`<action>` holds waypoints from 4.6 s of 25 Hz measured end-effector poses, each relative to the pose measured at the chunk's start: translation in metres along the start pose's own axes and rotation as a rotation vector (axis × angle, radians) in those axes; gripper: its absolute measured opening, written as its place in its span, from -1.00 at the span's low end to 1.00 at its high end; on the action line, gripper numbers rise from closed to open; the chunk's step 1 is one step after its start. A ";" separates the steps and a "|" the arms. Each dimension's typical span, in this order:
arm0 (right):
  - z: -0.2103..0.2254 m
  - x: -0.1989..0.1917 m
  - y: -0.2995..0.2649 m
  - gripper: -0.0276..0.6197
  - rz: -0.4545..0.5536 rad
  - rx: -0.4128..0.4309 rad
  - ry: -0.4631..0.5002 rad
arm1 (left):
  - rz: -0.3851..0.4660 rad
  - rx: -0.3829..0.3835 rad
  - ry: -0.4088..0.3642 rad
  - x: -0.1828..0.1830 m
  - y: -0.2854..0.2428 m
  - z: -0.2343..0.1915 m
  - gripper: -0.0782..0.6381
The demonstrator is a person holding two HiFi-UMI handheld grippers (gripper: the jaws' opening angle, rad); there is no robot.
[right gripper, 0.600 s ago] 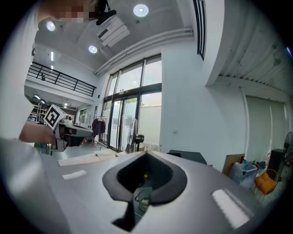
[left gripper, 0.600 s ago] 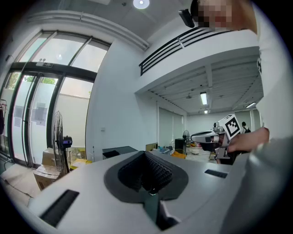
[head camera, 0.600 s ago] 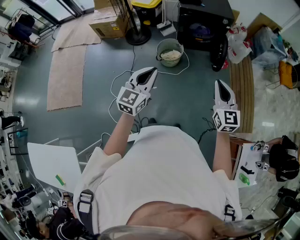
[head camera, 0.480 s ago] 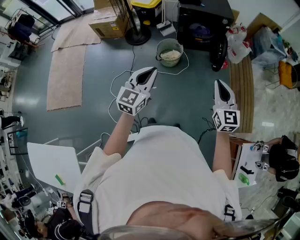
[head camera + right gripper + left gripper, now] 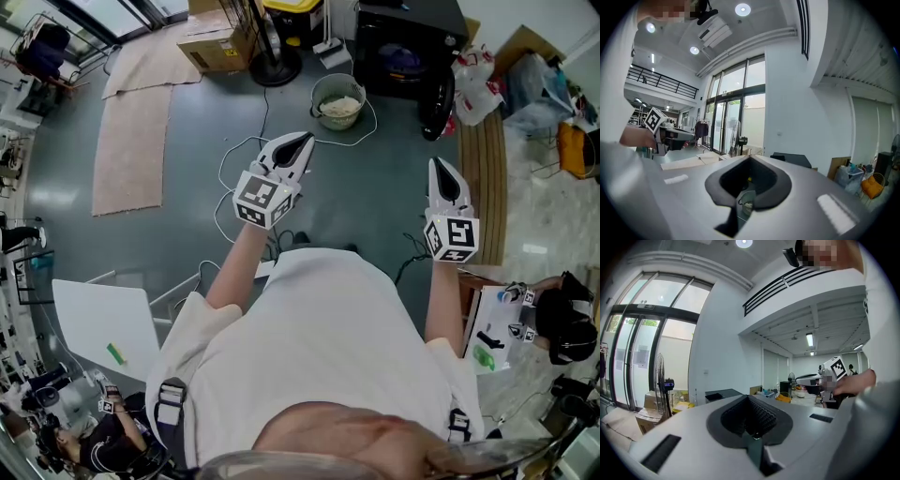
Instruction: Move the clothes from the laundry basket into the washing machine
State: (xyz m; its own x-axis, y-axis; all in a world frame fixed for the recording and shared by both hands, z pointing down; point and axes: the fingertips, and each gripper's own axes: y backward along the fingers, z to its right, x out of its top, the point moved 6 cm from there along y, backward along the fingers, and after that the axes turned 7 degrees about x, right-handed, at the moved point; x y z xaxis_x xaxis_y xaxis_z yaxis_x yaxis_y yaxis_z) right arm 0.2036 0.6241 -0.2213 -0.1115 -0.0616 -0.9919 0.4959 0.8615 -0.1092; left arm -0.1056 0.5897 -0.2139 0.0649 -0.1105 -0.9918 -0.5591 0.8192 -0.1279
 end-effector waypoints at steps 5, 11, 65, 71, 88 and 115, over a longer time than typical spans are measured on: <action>0.010 -0.004 0.004 -0.88 -0.010 0.009 0.011 | -0.008 0.009 0.001 -0.002 -0.006 0.009 -0.77; 0.029 -0.011 0.012 -0.88 -0.015 0.029 0.012 | -0.024 0.024 0.002 -0.006 -0.016 0.028 -0.76; 0.115 -0.010 -0.249 -0.88 -0.096 -0.016 -0.003 | -0.056 -0.053 0.018 0.006 -0.238 -0.173 -0.77; 0.125 -0.008 -0.306 -0.88 -0.108 -0.039 -0.011 | -0.065 -0.080 0.012 0.008 -0.276 -0.220 -0.77; 0.155 -0.014 -0.381 -0.88 -0.146 -0.016 -0.037 | -0.096 -0.058 0.039 0.000 -0.320 -0.270 -0.76; 0.295 -0.033 -0.570 -0.88 -0.239 0.585 0.101 | -0.165 0.426 0.189 -0.014 -0.428 -0.260 -0.76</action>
State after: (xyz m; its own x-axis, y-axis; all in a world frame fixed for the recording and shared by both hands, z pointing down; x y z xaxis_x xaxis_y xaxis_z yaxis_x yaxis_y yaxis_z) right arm 0.1784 -0.0131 -0.1457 -0.3435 -0.1455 -0.9278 0.8321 0.4109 -0.3725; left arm -0.0827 0.0944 -0.1426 -0.0490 -0.3261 -0.9441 -0.1639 0.9350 -0.3144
